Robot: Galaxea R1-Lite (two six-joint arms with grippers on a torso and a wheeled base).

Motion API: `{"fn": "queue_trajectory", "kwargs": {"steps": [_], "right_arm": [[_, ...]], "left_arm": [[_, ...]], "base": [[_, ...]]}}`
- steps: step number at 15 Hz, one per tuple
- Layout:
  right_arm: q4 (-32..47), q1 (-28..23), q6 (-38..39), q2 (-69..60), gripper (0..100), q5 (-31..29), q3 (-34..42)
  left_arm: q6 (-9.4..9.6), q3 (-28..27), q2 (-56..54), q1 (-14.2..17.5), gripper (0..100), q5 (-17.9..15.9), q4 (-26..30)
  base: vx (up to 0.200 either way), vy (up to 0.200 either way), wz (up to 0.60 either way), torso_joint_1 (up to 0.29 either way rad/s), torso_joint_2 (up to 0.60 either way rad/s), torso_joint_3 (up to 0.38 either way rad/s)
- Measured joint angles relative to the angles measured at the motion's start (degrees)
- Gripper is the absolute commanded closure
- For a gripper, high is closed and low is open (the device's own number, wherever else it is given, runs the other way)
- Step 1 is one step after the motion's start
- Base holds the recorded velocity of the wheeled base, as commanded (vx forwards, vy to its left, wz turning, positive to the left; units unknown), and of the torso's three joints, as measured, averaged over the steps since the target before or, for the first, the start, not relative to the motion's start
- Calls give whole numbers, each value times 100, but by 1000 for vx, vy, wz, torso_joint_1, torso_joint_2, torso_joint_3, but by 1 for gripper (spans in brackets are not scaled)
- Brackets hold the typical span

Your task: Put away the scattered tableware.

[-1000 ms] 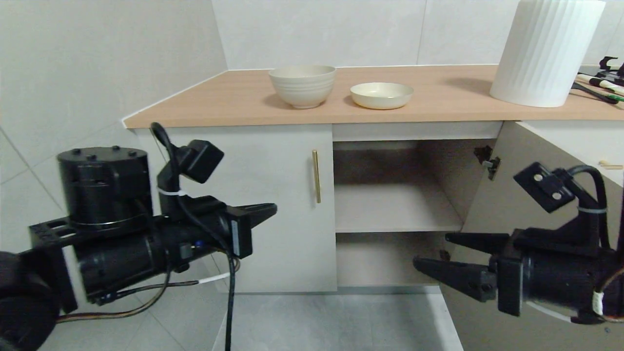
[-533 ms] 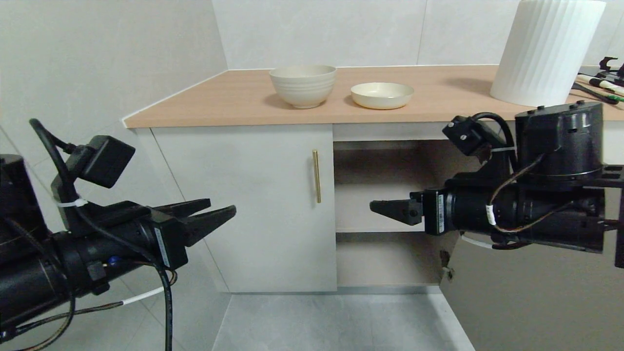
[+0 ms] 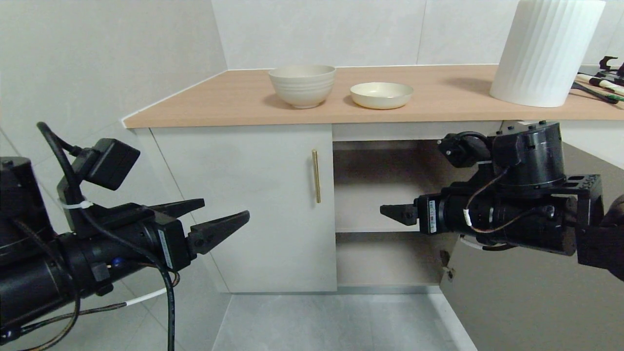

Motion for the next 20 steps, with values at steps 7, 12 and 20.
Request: {"fn": "queue_trajectory", "kwargs": {"steps": [7, 12, 20], "right_arm": [[-742, 26, -189, -116, 0, 22, 386], [-1005, 43, -336, -116, 0, 43, 599], [-1044, 233, -386, -171, 0, 33, 728]], "left_arm": [[11, -39, -107, 5, 0, 2, 7], [7, -55, -112, 33, 0, 0, -4], [2, -35, -168, 46, 0, -15, 10]], "base": [[171, 0, 0, 3, -1, 1], [160, 0, 0, 1, 2, 1], [0, 0, 0, 0, 0, 0]]}}
